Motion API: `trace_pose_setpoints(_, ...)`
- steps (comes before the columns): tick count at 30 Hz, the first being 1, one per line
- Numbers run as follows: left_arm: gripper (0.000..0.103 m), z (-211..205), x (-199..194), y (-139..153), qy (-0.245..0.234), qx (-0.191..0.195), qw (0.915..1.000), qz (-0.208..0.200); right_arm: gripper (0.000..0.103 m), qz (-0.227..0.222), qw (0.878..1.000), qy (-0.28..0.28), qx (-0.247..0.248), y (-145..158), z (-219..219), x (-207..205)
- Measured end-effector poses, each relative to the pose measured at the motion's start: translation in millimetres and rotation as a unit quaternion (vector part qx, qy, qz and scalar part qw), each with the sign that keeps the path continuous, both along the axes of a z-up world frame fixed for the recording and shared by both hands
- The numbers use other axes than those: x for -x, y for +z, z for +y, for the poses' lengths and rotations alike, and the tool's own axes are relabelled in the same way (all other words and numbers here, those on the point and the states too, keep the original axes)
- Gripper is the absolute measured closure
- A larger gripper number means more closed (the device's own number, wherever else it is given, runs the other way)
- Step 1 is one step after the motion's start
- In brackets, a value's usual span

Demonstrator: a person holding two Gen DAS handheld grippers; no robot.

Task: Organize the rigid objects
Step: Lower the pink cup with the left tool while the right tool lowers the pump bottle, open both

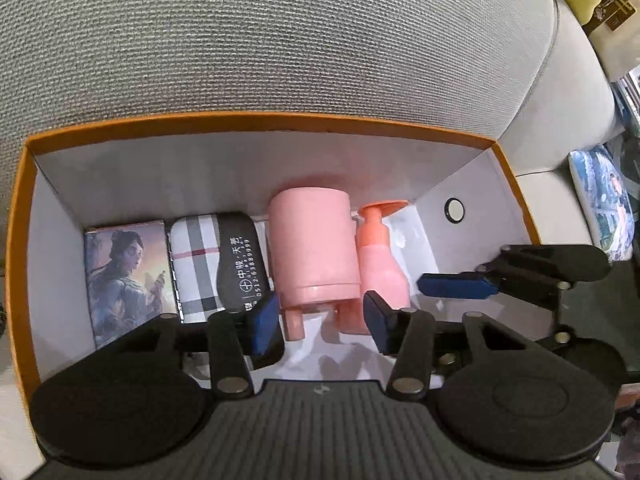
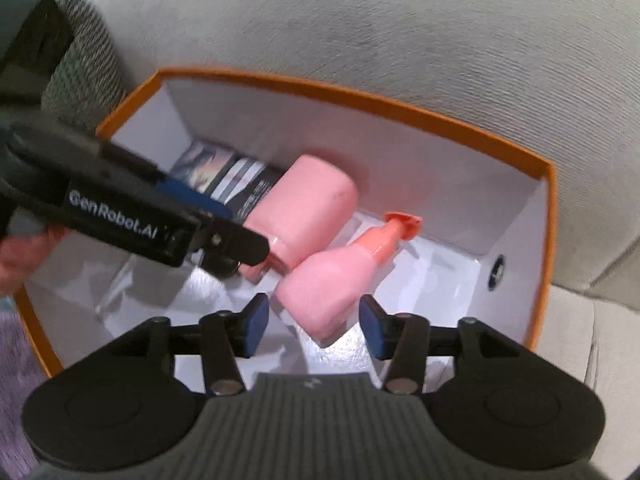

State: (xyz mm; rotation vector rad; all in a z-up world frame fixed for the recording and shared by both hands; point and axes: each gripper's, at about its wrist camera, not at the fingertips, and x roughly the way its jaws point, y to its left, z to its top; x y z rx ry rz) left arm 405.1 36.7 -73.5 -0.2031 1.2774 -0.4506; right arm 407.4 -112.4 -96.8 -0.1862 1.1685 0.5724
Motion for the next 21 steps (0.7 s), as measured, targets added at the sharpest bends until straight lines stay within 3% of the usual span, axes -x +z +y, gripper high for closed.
trace_pose_setpoints(8,0.05,-9.7,-1.7,-6.3,-0.011,-0.013,0.9998,0.0,0.05,-0.017,0.991,0.12,0.059,-7.3,11.8,-12.2)
trace_pose_setpoints(11,0.056,-9.7,0.1,-8.2,-0.014,-0.012,0.9998,0.002,0.051,-0.014,0.985,0.157,0.065,-7.3,11.8,-17.4)
trace_pose_setpoints(16,0.067,-18.4,3.8,-15.9,-0.019,0.007,0.9996,0.017,0.055,-0.045,0.967,0.233,0.091,-4.6,16.8,-9.6)
trace_pose_setpoints(21,0.069,-27.1,9.7,-19.6,-0.033,0.016,0.999,0.027,0.056,-0.067,0.953,0.278,0.096,-4.4,12.4,2.1)
